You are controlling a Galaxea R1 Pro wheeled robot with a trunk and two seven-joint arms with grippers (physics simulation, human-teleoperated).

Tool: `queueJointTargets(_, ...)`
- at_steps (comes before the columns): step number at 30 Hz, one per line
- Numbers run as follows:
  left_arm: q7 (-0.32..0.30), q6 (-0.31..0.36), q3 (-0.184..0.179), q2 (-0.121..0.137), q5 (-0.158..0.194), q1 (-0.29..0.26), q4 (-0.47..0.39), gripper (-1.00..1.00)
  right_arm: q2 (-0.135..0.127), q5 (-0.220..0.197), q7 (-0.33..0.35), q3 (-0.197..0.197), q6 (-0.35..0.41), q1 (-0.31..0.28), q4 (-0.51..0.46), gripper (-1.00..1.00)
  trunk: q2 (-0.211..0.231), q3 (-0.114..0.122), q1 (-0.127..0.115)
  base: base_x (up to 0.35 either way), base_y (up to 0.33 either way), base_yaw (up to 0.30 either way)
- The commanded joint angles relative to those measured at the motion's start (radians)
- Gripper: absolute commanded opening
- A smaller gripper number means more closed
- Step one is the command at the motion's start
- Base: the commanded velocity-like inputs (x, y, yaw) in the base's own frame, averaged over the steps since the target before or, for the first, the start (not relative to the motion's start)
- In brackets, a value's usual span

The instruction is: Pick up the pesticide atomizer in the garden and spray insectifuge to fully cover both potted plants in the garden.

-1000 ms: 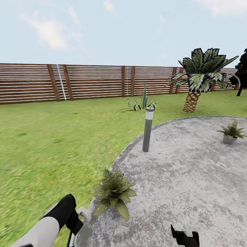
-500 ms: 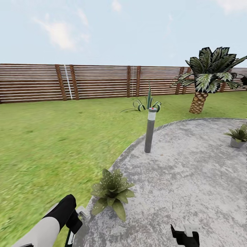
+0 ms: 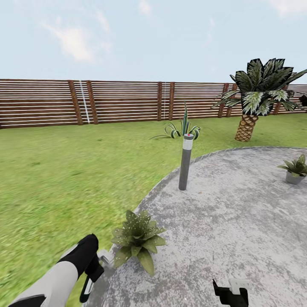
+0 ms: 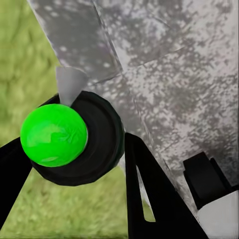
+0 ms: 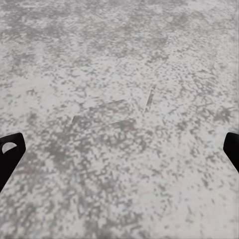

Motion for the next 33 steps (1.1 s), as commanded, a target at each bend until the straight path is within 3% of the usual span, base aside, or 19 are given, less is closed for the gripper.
queueJointTargets(1, -0.007, 0.003, 0.003, 0.002, -0.006, 0.002, -0.001, -1.00, 0.000, -0.010, 0.005, 0.006, -0.002, 0.000, 0.000, 1.00, 0.000, -0.001, 0.000, 0.000, 0.000, 0.000)
queueJointTargets(8, -0.019, -0.006, 0.005, 0.016, -0.011, 0.005, 0.063, -1.00, -0.001, -0.010, 0.005, 0.006, -0.002, 0.000, 0.000, 1.00, 0.000, -0.001, 0.000, 0.000, 0.000, 0.000)
queueJointTargets(13, -0.011, -0.015, 0.009, 0.004, -0.012, -0.004, 0.058, -1.00, -0.001, -0.010, 0.005, 0.006, -0.002, 0.000, 0.001, 1.00, 0.000, -0.001, 0.000, 0.000, 0.000, 0.000)
queueJointTargets(17, -0.010, -0.015, 0.003, 0.009, -0.013, -0.003, 0.058, -1.00, 0.000, -0.010, 0.005, 0.007, -0.002, 0.000, 0.001, 1.00, 0.000, -0.001, 0.000, 0.000, 0.000, 0.000)
queueJointTargets(25, 0.044, -0.014, 0.004, 0.006, -0.014, 0.004, 0.044, -1.00, 0.000, -0.009, 0.005, 0.007, -0.002, 0.000, 0.001, 1.00, 0.000, -0.001, 0.000, 0.008, 0.001, 0.000)
queueJointTargets(33, 0.048, -0.014, 0.010, 0.004, -0.012, 0.005, 0.051, -1.00, 0.000, -0.009, 0.005, 0.007, -0.002, 0.000, 0.001, 1.00, 0.000, -0.001, 0.000, 0.275, 0.073, 0.000)
